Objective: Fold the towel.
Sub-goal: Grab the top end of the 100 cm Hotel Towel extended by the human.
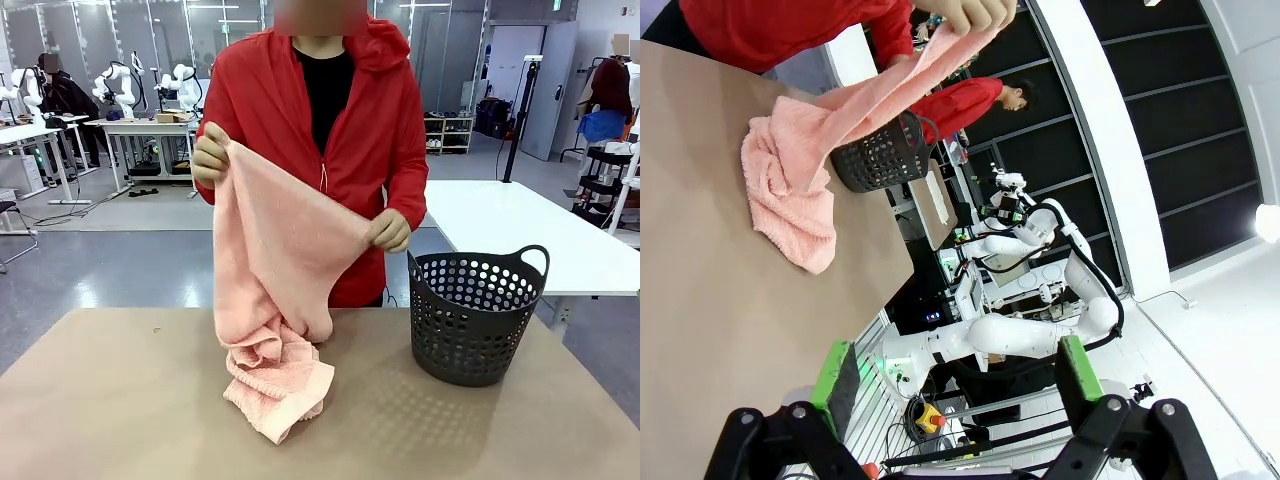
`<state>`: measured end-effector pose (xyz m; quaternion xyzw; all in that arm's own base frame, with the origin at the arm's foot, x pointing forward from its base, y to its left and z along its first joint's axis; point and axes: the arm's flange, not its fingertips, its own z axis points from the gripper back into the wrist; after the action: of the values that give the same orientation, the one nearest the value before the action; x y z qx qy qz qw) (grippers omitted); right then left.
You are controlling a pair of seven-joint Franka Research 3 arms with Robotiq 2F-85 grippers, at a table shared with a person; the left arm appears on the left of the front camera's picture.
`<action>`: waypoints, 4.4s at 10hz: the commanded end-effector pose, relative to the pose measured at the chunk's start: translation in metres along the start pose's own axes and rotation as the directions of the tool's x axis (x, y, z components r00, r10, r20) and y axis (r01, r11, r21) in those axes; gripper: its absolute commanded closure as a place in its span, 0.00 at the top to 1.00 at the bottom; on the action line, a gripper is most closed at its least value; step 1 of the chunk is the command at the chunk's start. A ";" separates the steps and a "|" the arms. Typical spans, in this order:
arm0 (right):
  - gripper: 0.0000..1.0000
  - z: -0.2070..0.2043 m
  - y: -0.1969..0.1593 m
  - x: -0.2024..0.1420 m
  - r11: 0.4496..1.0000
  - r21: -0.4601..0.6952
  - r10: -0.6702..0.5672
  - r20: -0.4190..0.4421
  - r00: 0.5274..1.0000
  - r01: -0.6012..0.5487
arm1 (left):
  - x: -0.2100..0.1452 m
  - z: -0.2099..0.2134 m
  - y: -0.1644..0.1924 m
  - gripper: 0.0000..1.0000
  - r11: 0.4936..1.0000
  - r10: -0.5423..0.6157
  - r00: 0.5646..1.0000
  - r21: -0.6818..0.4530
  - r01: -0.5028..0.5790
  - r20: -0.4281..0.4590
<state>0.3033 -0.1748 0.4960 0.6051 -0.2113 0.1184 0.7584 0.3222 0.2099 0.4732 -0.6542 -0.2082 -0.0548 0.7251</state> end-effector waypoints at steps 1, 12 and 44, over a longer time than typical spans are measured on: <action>1.00 0.001 0.001 0.002 1.000 0.011 0.022 0.008 1.000 -0.022 | -0.001 0.001 -0.001 1.00 1.000 -0.007 1.000 -0.014 0.007 -0.004; 1.00 0.001 0.001 0.002 1.000 0.011 0.022 0.008 1.000 -0.022 | -0.001 0.001 -0.001 1.00 1.000 -0.007 1.000 -0.014 0.007 -0.004; 1.00 -0.261 0.288 0.067 0.164 0.007 0.559 -0.825 0.087 -0.986 | 0.010 -0.309 -0.276 1.00 -0.141 -0.396 -0.124 -0.074 0.987 -0.910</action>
<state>0.2679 0.1243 0.7234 0.0579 -0.2664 0.6563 0.7035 0.2928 -0.1102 0.7023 0.0812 -0.3088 -0.6678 0.6723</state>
